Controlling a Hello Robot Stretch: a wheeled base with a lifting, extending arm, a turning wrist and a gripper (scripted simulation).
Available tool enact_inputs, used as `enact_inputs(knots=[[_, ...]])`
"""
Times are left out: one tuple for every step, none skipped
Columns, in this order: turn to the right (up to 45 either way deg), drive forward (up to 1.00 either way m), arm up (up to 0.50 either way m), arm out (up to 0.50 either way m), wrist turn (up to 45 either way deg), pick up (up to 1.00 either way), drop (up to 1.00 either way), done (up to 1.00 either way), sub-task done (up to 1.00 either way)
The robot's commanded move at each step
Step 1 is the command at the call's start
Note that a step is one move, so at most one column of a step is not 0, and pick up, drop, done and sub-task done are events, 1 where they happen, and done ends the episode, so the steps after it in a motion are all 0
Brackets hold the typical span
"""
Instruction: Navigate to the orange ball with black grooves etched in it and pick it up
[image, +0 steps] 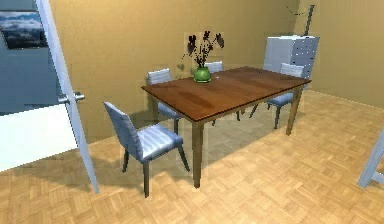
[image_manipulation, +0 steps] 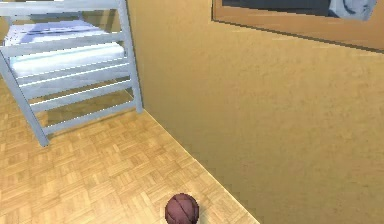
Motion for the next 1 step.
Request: enact_inputs(knots=[[0.0, 0.0, 0.0, 0.0, 0.0, 1.0, 0.0, 0.0, 0.0]])
